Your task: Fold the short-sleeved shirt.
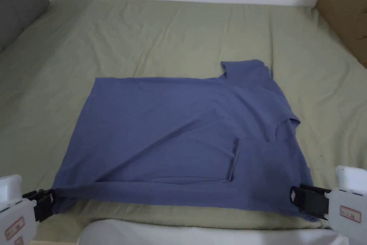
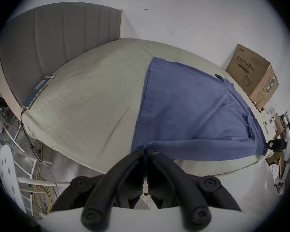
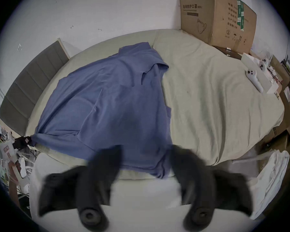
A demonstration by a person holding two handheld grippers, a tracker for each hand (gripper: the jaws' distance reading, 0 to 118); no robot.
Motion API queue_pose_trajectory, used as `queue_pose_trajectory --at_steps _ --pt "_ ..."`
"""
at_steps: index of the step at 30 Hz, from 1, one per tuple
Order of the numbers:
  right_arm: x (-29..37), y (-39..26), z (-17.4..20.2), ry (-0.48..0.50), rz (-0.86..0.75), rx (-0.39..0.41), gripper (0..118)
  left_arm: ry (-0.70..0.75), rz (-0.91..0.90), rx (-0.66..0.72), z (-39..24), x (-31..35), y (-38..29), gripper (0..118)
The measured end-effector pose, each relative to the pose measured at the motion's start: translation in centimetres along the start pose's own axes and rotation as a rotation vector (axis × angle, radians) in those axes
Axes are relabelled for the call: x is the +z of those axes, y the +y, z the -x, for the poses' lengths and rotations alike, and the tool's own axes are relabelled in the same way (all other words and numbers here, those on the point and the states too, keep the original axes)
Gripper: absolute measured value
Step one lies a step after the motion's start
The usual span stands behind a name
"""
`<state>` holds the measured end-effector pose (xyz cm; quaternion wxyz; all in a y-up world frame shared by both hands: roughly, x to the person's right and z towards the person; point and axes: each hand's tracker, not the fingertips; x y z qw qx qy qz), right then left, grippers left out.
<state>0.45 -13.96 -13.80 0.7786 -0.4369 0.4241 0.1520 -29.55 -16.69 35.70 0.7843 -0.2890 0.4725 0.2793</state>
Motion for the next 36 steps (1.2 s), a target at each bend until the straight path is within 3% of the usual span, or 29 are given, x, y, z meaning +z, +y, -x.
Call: queue_pose_trajectory --at_steps 1,5,6,7,8,10,13,17,21,28,33,34,35,36 --pt "-0.2 0.2 -0.1 -0.008 -0.001 0.0 81 -0.008 0.003 0.005 0.0 0.0 0.1 2" --pt "-1.9 0.2 -1.4 -0.011 0.054 -0.012 76 -0.013 0.009 -0.009 0.4 -0.4 0.3 2" --pt "-2.3 -0.1 -1.6 -0.006 0.072 -0.019 65 -0.011 0.013 -0.014 0.4 -0.5 0.2 2" --pt "-2.4 -0.3 -1.6 -0.018 0.087 -0.026 39 -0.007 0.016 -0.02 -0.1 -0.3 0.2 2" --pt "-2.6 -0.7 -1.4 -0.037 0.101 -0.022 0 -0.005 0.021 -0.025 -0.1 -0.3 0.2 2" --pt "-2.5 -0.7 -1.3 0.011 0.134 -0.019 0 -0.004 0.024 -0.026 -0.1 -0.3 0.1 2" --pt "-1.7 -0.1 -1.3 -0.014 0.09 -0.015 0 -0.005 0.031 -0.028 -0.1 -0.2 0.4 2" --pt "-0.1 1.7 -1.9 0.031 0.035 -0.087 0 0.002 0.026 -0.041 -0.8 0.7 1.8 2" --pt "0.7 5.3 -1.6 0.039 -0.017 -0.062 0 -0.004 -0.015 -0.074 -0.9 0.8 4.7 2" --pt "-3.7 13.3 -0.4 0.021 -0.038 -0.042 0 0.039 -0.011 -0.186 -2.9 -4.3 12.4 2" --pt "-9.0 15.2 -0.4 -0.02 0.057 -0.052 0 0.055 0.069 -0.227 -4.8 -9.4 13.9 4" --pt "-9.7 15.2 -0.4 -0.027 0.078 -0.055 0 0.055 0.093 -0.223 -4.9 -10.1 13.8 11" --pt "-10.2 15.1 -0.4 -0.033 0.095 -0.053 2 0.08 0.132 -0.212 -4.5 -11.2 13.6 36" --pt "-10.4 14.9 -0.3 -0.042 0.095 -0.05 13 0.097 0.155 -0.204 -4.5 -11.5 13.4 64"
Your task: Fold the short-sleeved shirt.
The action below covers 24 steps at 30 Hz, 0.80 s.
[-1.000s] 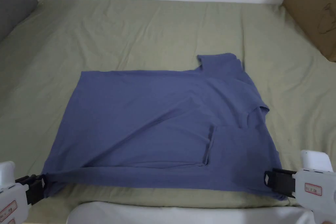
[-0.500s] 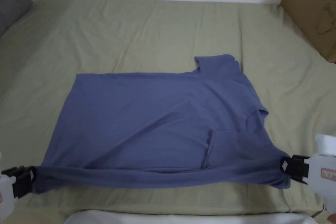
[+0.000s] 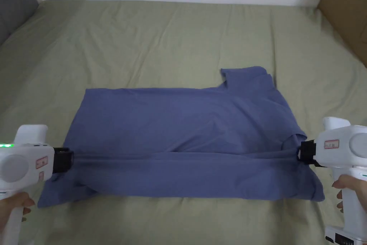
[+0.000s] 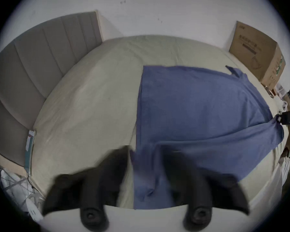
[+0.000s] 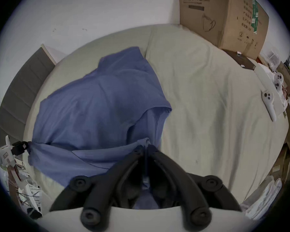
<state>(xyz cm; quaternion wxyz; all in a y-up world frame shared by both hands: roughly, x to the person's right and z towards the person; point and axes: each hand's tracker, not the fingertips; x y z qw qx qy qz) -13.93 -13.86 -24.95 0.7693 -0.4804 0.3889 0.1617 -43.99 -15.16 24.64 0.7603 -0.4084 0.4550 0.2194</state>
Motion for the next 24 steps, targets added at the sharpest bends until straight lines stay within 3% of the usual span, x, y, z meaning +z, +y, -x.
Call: queue_pose_trajectory --at_steps 1,2,7,9,10,11,12,13,16,17,22,23,24 --pt "-0.1 -0.3 -0.2 -0.02 0.006 0.009 35 -0.004 -0.008 0.006 0.0 0.1 -0.3 89" --pt "0.1 -0.5 -0.2 -0.026 0.004 0.019 65 -0.013 -0.023 0.017 0.1 0.5 -0.7 101" --pt "3.3 -1.6 -1.0 -0.017 -0.066 0.03 68 -0.036 -0.08 0.096 1.7 3.3 -2.0 99" --pt "4.9 -2.2 -1.4 0.005 -0.099 0.014 65 -0.073 -0.103 0.143 2.1 5.1 -2.8 93" --pt "5.6 -2.7 -1.5 0.023 -0.119 -0.001 61 -0.085 -0.116 0.159 2.1 6.1 -3.4 80" --pt "6.2 -3.2 -1.5 0.035 -0.127 -0.007 44 -0.092 -0.117 0.161 2.3 7.0 -4.0 47" --pt "6.8 -3.9 -1.5 0.038 -0.127 -0.005 11 -0.084 -0.12 0.159 2.1 7.7 -4.7 16" --pt "7.0 -4.5 -1.3 0.036 -0.121 0.014 0 -0.07 -0.126 0.155 1.8 8.5 -5.7 0" --pt "6.5 -7.6 -1.2 -0.025 -0.065 0.074 0 -0.07 -0.079 0.152 1.2 9.7 -8.4 0" --pt "6.3 -8.3 -1.3 -0.02 -0.059 0.063 0 -0.113 -0.072 0.18 1.2 9.9 -9.3 0" --pt "5.7 -11.2 -1.8 0.009 -0.031 -0.009 0 -0.06 -0.078 0.204 1.2 9.5 -11.1 0" --pt "5.6 -11.6 -1.8 0.009 -0.03 -0.014 0 -0.059 -0.07 0.216 1.7 8.8 -11.1 13" --pt "5.6 -12.0 -1.8 0.016 -0.028 -0.015 0 -0.07 -0.069 0.233 1.9 8.5 -11.0 34"
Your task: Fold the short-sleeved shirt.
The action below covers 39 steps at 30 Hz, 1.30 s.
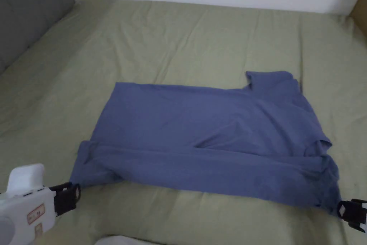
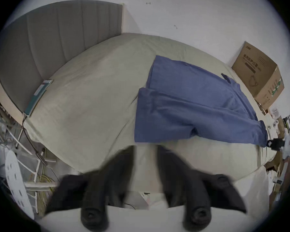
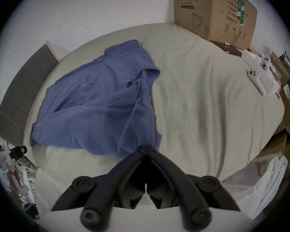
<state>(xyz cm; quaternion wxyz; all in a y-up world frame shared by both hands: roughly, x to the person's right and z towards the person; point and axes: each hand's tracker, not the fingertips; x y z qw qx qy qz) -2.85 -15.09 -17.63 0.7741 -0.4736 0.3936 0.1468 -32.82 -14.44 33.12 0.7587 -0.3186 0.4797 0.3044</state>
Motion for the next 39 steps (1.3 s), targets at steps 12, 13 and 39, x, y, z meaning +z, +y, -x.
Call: queue_pose_trajectory --at_steps 12,13,39 --pt "-0.8 -1.4 0.1 -0.009 0.039 0.001 0 0.021 0.08 0.021 0.7 -6.9 2.0 11" --pt "-0.4 -1.4 0.1 -0.014 0.038 -0.006 0 0.017 0.062 0.024 0.4 -7.0 1.9 9" --pt "-0.9 3.1 -0.8 0.079 0.001 -0.06 2 -0.016 0.0 -0.065 -0.4 -1.6 4.4 7"
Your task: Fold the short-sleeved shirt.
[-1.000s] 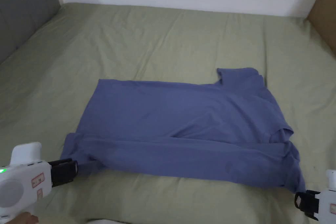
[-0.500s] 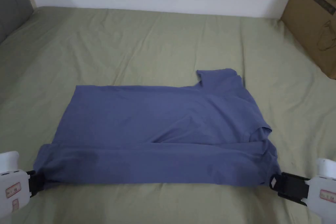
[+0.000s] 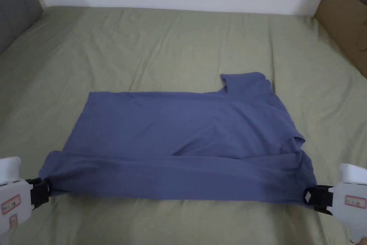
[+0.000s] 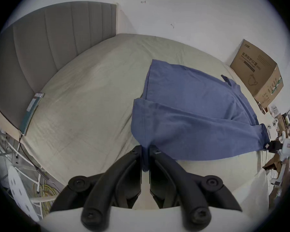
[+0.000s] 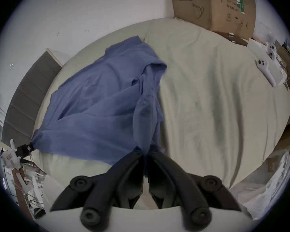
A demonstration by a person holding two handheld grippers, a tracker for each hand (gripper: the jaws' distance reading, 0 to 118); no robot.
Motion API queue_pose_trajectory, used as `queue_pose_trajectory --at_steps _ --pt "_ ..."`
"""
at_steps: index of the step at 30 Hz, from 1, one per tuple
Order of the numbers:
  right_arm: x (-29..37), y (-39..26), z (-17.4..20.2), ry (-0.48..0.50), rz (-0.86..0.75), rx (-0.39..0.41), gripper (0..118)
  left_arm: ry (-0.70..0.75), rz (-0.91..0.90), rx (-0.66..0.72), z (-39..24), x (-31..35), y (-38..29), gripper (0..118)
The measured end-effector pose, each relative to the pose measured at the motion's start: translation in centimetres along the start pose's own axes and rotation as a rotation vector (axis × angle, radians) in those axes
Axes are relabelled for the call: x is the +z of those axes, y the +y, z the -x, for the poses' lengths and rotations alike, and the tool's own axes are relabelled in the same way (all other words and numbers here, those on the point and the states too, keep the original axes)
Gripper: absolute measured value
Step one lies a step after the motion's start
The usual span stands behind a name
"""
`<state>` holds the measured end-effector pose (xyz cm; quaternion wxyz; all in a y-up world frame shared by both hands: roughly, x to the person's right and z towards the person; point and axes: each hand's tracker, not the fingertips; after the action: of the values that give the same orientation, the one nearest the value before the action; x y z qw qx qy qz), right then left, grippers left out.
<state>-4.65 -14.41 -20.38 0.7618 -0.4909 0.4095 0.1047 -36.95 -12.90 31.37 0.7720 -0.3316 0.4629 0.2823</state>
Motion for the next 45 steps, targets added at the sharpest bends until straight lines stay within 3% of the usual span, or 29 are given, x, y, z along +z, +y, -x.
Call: queue_pose_trajectory --at_steps 7,17,19,21,22,23,24,28,30,31,32,33,34,35,38,45 --pt "4.3 -1.3 0.6 -0.044 -0.009 0.105 2 0.017 0.009 -0.092 -0.5 2.2 -0.8 7" --pt "1.1 -6.5 -1.7 -0.054 0.099 0.072 2 0.074 0.139 -0.132 -0.3 0.1 -6.4 7" --pt "1.1 -6.1 -1.9 -0.06 0.104 0.083 11 0.078 0.116 -0.116 -0.7 0.5 -6.3 8" --pt "2.1 -5.9 -1.4 -0.11 0.084 0.147 52 0.076 0.125 -0.107 -0.4 0.8 -5.9 41" --pt "2.7 -5.4 -1.4 -0.124 0.078 0.164 73 0.077 0.123 -0.096 -0.4 1.1 -5.8 69" --pt "3.3 -5.0 -1.2 -0.131 0.06 0.167 79 0.069 0.11 -0.085 -0.5 1.6 -5.6 100" --pt "3.9 -4.6 -1.2 -0.125 0.051 0.163 78 0.052 0.078 -0.069 -0.7 2.3 -5.1 108" --pt "5.1 -2.0 -0.5 -0.074 -0.029 0.144 79 0.018 -0.011 -0.027 -2.6 3.3 -2.7 106" --pt "5.2 -0.6 0.8 -0.048 -0.052 0.156 76 -0.04 -0.063 -0.013 -3.6 3.3 -1.6 95" --pt "4.8 -0.1 1.2 -0.046 -0.052 0.157 69 -0.052 -0.056 -0.013 -4.1 2.9 -1.1 76" --pt "4.3 0.4 1.5 -0.04 -0.057 0.159 42 -0.063 -0.052 -0.019 -4.9 2.5 -0.5 32" --pt "3.5 0.7 1.8 -0.038 -0.058 0.159 16 -0.055 -0.045 -0.027 -5.5 1.8 -0.2 1" --pt "2.6 0.9 2.1 -0.054 -0.053 0.146 4 -0.021 -0.033 -0.064 -6.2 1.1 -0.1 0" --pt "1.8 1.1 2.3 -0.075 -0.047 0.129 0 -0.037 -0.029 -0.079 -6.6 0.6 0.1 0" --pt "-0.4 2.8 2.0 -0.067 -0.038 0.079 0 -0.087 -0.014 -0.053 -7.3 -0.9 0.9 0" --pt "-3.8 11.0 2.5 -0.016 -0.094 0.067 0 -0.095 -0.03 -0.059 -8.7 -3.3 4.1 0"
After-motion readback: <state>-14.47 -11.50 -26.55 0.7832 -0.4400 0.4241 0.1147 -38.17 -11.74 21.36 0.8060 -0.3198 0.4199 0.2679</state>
